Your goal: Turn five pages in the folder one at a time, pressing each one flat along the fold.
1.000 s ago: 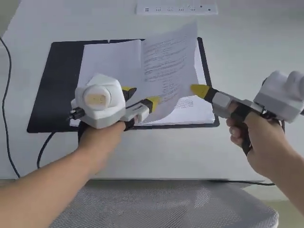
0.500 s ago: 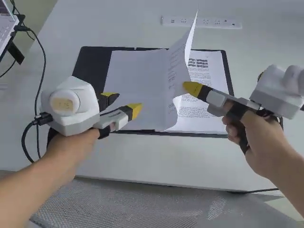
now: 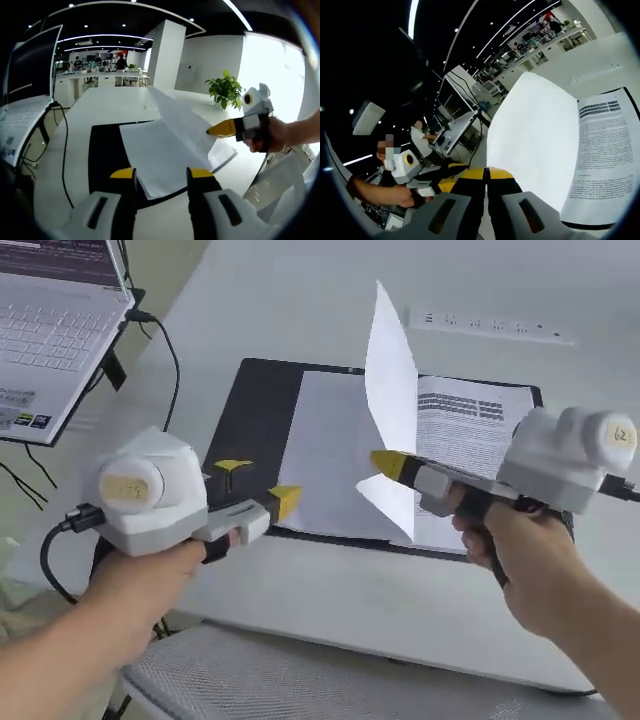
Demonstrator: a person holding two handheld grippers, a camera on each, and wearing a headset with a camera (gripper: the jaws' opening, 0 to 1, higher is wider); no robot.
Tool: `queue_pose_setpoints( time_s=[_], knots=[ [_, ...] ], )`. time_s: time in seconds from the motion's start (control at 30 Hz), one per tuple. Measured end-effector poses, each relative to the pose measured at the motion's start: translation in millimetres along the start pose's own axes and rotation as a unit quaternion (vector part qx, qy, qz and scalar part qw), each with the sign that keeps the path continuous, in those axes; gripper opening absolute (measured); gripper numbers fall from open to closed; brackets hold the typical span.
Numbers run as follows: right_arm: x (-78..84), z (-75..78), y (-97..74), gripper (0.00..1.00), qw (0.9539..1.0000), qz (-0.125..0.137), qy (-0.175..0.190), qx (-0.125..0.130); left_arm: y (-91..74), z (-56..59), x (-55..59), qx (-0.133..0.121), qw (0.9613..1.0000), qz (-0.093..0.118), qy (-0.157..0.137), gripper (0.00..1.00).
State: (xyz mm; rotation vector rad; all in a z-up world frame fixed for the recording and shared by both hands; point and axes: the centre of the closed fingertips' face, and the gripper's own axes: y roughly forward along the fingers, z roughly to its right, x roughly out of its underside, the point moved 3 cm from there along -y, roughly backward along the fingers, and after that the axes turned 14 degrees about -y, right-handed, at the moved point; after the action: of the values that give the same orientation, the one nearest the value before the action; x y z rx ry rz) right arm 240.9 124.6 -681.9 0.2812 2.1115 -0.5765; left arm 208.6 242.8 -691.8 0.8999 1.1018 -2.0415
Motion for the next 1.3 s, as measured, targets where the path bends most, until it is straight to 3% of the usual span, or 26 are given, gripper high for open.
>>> queue_pose_setpoints(
  time_s=[0.27, 0.47, 0.63, 0.97, 1.3],
  knots=[
    [22.0, -3.8, 38.4, 0.00, 0.9992, -0.036, 0.001, 0.015, -17.3, -17.0, 6.5, -0.002, 1.0000, -0.002, -0.005, 0.39],
    [38.9, -1.0, 57.4, 0.00, 0.9972, -0.068, -0.001, 0.028, -27.0, -27.4, 10.7, -0.007, 0.9999, -0.002, -0.016, 0.38],
    [51.5, -2.5, 73.6, 0.00, 0.9956, -0.090, 0.002, 0.025, -35.3, -35.4, 13.7, -0.011, 0.9997, 0.000, -0.021, 0.38],
    [73.8, 0.6, 90.4, 0.00, 0.9917, -0.123, 0.006, 0.036, -50.3, -51.5, 19.3, -0.025, 0.9991, 0.006, -0.035, 0.38],
    [86.8, 3.9, 97.8, 0.03, 0.9902, -0.130, 0.031, 0.039, -58.1, -61.0, 21.6, -0.035, 0.9984, 0.009, -0.043, 0.38]
  ],
)
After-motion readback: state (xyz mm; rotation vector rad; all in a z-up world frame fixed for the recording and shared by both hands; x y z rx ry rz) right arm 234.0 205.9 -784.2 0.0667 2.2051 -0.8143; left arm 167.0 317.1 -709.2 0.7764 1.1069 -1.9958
